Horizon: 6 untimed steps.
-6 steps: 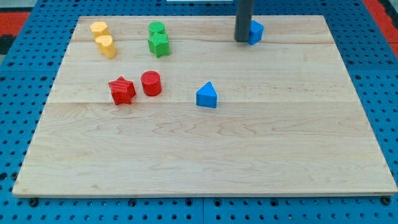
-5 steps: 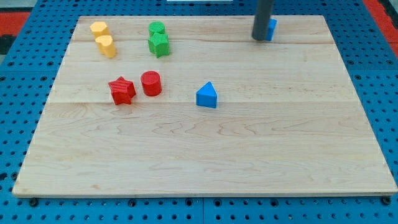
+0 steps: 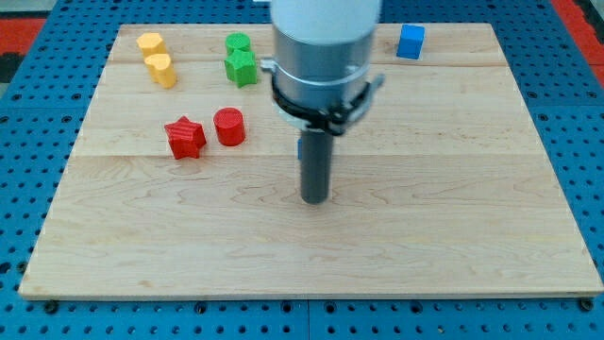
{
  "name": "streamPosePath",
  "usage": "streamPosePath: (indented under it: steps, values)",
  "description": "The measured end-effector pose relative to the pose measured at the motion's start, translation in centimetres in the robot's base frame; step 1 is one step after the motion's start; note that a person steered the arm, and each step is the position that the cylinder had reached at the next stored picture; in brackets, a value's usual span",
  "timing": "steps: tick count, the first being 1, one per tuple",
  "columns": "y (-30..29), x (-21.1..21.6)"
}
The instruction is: Move the blue triangle near the blue cube
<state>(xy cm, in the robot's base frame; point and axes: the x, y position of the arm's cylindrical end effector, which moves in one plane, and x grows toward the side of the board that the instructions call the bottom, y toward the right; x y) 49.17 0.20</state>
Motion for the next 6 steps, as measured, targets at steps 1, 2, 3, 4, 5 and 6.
streamPosePath:
  steps: [1,2,3,4,5,6]
  values:
    - [0.1,-2.3]
    - [3.1,-3.1]
    - [4.8,-5.6]
    - [5.1,-6.9]
    - [3.7,-2.7]
    - [0.4,-4.7]
